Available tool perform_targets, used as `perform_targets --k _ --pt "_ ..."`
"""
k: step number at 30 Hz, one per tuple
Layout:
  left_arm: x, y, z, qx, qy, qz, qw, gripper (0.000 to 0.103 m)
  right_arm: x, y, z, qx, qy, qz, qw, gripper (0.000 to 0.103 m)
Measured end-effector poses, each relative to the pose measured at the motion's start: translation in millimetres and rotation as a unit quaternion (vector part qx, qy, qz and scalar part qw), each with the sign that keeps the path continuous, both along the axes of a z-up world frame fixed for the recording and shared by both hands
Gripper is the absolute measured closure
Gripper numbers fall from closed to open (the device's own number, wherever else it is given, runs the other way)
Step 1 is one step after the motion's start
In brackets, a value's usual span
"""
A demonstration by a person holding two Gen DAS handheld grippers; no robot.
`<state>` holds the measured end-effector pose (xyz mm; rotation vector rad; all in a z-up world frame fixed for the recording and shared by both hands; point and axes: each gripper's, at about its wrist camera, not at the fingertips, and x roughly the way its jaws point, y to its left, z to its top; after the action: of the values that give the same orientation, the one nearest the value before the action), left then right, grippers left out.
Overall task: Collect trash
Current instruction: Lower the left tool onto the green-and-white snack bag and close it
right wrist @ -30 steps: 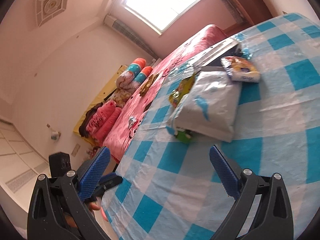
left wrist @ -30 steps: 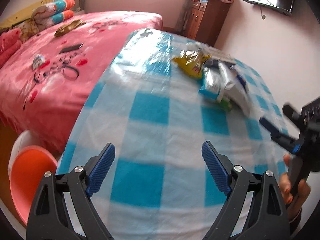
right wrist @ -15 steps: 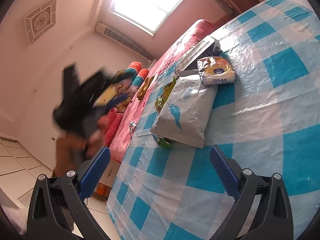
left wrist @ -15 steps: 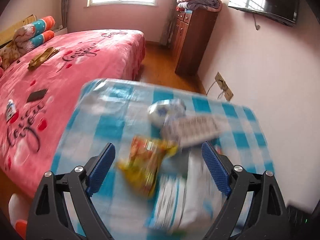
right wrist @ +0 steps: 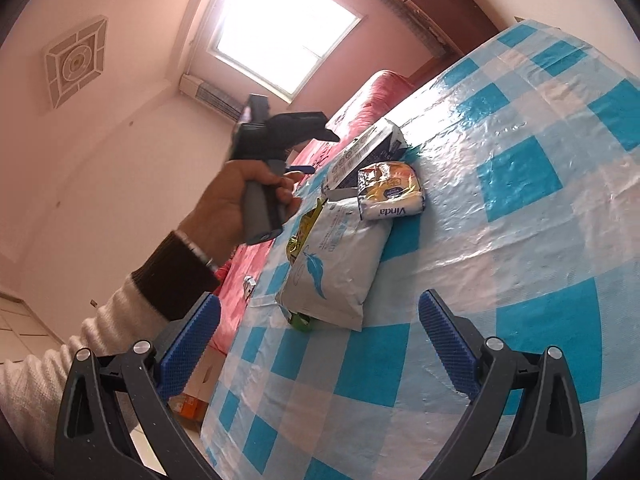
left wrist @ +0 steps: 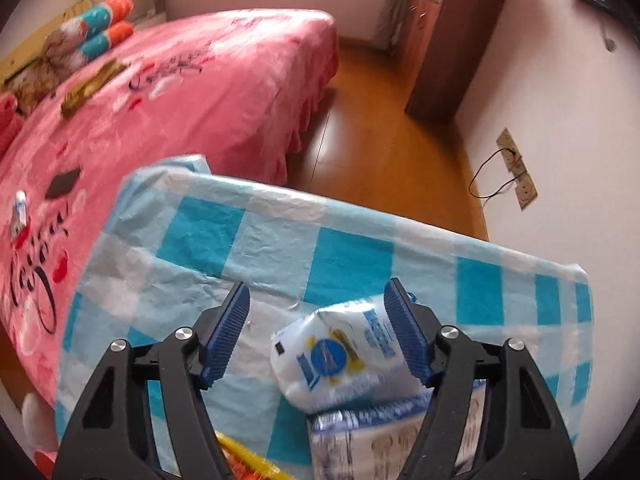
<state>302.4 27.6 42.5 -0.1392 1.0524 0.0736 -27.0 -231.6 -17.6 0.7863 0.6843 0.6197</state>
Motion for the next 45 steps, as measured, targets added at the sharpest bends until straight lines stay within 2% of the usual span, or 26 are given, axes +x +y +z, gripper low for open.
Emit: perform_targets --k 5,9,11,18,24,28,31,35,38,41,45 --pt "7.2 2.6 -18.4 -0.012 0.035 0.004 0.9993 0.042 -1.2 -1.8 1.0 0.0 -0.002 0.006 1.0 0.005" --pt "-5.4 -13.2 -21.7 0.02 0.035 -0.031 0.9987 0.042 -2.7 -2.4 3.2 -0.009 -0.006 -0.001 1.0 0.005" --pt "-18.9 -21.0 -22.5 0.032 0.035 -0.051 0.9976 0.043 -2.8 -4.3 3.4 -0.012 -0.006 -0.006 1.0 0.005" --pt "-83.3 -38.8 -22.7 0.02 0.034 -0.099 0.9943 0.045 -4.4 -15.0 4.5 -0.025 -0.006 -0.03 0.999 0.005" --pt "-142.5 -58.1 -23.8 0.023 0.034 -0.151 0.9877 0.045 -7.6 -32.6 9.5 -0.073 0.005 -0.077 0.994 0.005" --pt "-177.6 -58.1 -22.3 -0.004 0.032 -0.171 0.9847 0.045 -10.2 -40.4 13.9 -0.105 0.005 -0.096 0.99 0.005" --pt "-200.2 -52.1 -11.5 -0.012 0.005 -0.179 0.9837 0.045 -8.8 -42.6 12.9 -0.126 0.013 -0.101 0.987 0.005" --pt "-228.9 -31.5 13.0 -0.016 -0.038 -0.17 0.9846 0.043 -5.4 -40.7 5.2 -0.157 0.03 -0.1 0.982 0.005" --pt "-248.6 -9.1 27.7 -0.012 -0.067 -0.156 0.9854 0.032 -2.0 -37.9 1.8 -0.175 0.035 -0.093 0.98 0.005" --pt "-259.4 17.2 25.5 -0.016 -0.055 -0.133 0.9895 0.03 -2.1 -34.1 -0.7 -0.185 0.038 -0.089 0.978 0.005" --pt "-278.8 47.6 11.8 -0.065 -0.033 -0.087 0.9935 0.03 -0.7 -30.9 -1.1 -0.193 0.039 -0.083 0.977 0.005"
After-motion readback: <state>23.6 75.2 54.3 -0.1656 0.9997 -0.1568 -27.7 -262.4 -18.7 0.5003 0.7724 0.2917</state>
